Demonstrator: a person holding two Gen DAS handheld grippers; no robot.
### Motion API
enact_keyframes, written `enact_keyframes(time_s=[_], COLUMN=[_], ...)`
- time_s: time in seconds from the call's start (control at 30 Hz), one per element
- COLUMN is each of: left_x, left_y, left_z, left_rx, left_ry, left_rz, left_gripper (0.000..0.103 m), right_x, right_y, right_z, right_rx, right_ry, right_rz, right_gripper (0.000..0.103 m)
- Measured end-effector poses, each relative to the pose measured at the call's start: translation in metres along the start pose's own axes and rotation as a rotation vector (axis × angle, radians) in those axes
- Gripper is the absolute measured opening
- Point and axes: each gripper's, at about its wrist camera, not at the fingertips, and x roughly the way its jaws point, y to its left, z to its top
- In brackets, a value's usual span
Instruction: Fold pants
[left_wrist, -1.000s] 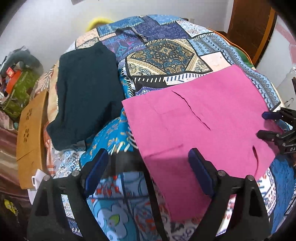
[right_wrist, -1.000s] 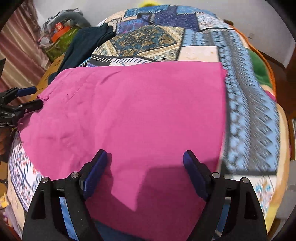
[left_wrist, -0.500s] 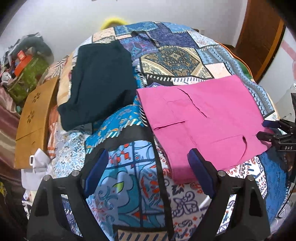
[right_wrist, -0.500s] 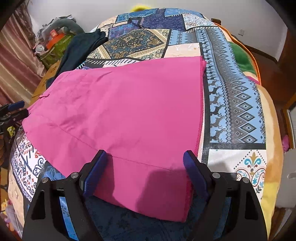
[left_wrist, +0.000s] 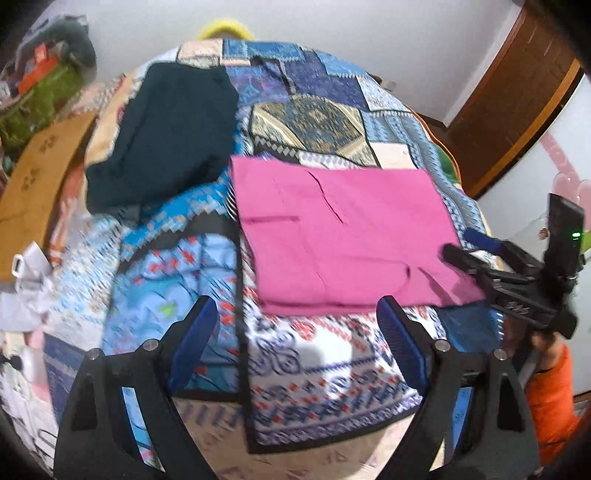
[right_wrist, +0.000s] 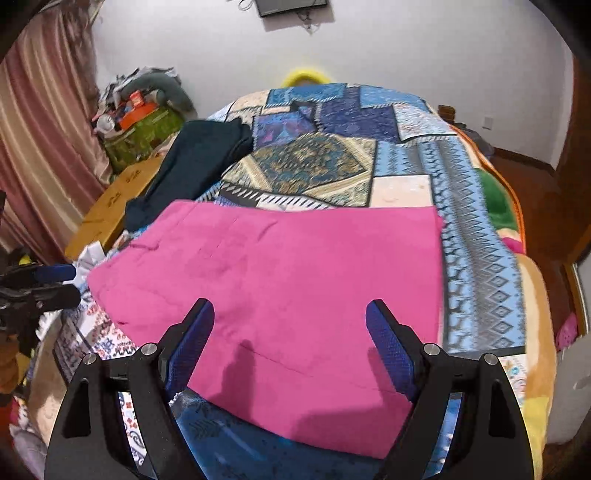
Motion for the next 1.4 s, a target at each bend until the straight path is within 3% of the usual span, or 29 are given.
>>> enact_keyframes(time_s=[0.1, 0.17, 0.3, 0.5, 0.57, 0.7, 0.83, 0.9, 1.03, 1.27, 1.4], left_x=[0.005, 0.011, 0.022, 0.042, 0.048, 0.057, 0.056, 0.049, 0.018, -0.012, -0.012], left_y=[-0.001, 0.002, 0.001, 0.012, 0.013, 0.013, 0.011, 0.006, -0.001, -0.014, -0.031], left_z=[-0.005, -0.008, -0.003, 0.015, 0.023, 0.038, 0.041, 0.04, 0.036, 0.03, 0.04], left_rx=[-0.028, -0.066, -0.08, -0.199, -0.217, -0.211, -0.165, -0.114, 0.029, 0.252, 0.305], left_ry=[0.03, 0.049, 0.064, 0.087, 0.082, 0.072, 0.032, -0.006, -0.125, -0.258, -0.287], left_rz=[-0.056, -0.146, -0.181, -0.299, -0.294, -0.189, -0.12, -0.068, 0.108, 0.381, 0.391], left_gripper=[0.089, 0.089, 0.089, 0.088, 0.082, 0.041, 0.025, 0.022, 0.021, 0.02, 0.02], right_x=[0.015, 0.021, 0.02, 0.021, 0.022, 0.021, 0.02, 0.017, 0.013, 0.015, 0.017], right_y=[0.005, 0.007, 0.007, 0.006, 0.005, 0.006, 0.006, 0.004, -0.003, -0.003, 0.001], right_z=[-0.008, -0.015, -0.023, -0.029, -0.03, -0.031, -0.031, -0.03, -0.031, -0.035, -0.033], right_rx=[-0.008, -0.014, -0.014, 0.01, 0.021, 0.028, 0.035, 0.049, 0.09, 0.083, 0.07], right_ry=[0.04, 0.065, 0.069, 0.09, 0.094, 0.095, 0.095, 0.091, 0.085, 0.103, 0.101], right_rz=[0.008, 0.006, 0.005, 0.024, 0.031, 0.032, 0.032, 0.045, 0.036, 0.036, 0.023], right_gripper=[0.082, 0.082, 0.082, 0.082, 0.082, 0.082, 0.082, 0.082, 0.082, 0.082, 0.082])
